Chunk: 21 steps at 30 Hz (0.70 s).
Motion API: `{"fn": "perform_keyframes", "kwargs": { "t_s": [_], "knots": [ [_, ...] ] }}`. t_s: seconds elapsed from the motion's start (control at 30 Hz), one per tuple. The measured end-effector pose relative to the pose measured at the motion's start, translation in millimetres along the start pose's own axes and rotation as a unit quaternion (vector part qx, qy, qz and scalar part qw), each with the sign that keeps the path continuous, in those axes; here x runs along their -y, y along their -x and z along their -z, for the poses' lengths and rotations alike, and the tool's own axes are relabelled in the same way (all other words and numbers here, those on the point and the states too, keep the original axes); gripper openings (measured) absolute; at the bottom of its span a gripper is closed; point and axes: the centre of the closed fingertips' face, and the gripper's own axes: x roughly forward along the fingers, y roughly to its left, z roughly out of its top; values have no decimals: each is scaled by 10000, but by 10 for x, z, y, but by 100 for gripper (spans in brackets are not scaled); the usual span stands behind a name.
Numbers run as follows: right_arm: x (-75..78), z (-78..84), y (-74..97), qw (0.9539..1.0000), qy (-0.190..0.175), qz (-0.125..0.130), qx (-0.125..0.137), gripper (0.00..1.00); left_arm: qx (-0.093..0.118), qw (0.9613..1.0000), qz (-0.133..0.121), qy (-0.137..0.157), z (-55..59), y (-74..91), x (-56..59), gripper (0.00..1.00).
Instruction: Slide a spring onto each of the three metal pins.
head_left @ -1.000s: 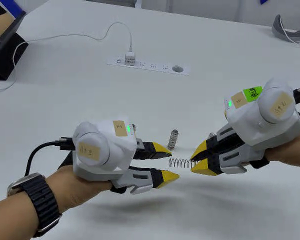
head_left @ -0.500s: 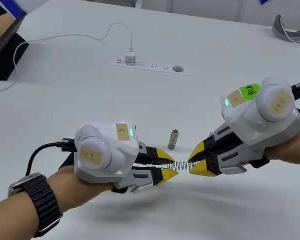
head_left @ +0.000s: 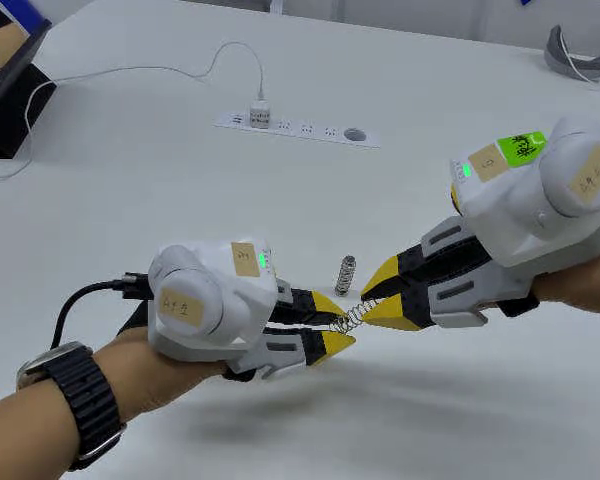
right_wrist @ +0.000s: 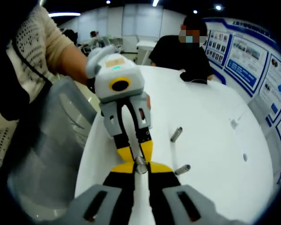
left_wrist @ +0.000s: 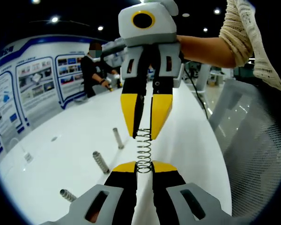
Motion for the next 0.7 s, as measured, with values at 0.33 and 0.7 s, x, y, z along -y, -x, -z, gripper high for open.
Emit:
{"fn": "perform_keyframes", "kwargs": {
  "t_s": [0.33,0.7],
  "knots": [
    [5,-200,-12,9993,42,83,349,11,95,9999,-31,11,-79,-8,-19,11],
    [13,-172,-10,9994,42,137,315,11,129,9999,-37,48,-73,-24,-21,13]
  ]
}}
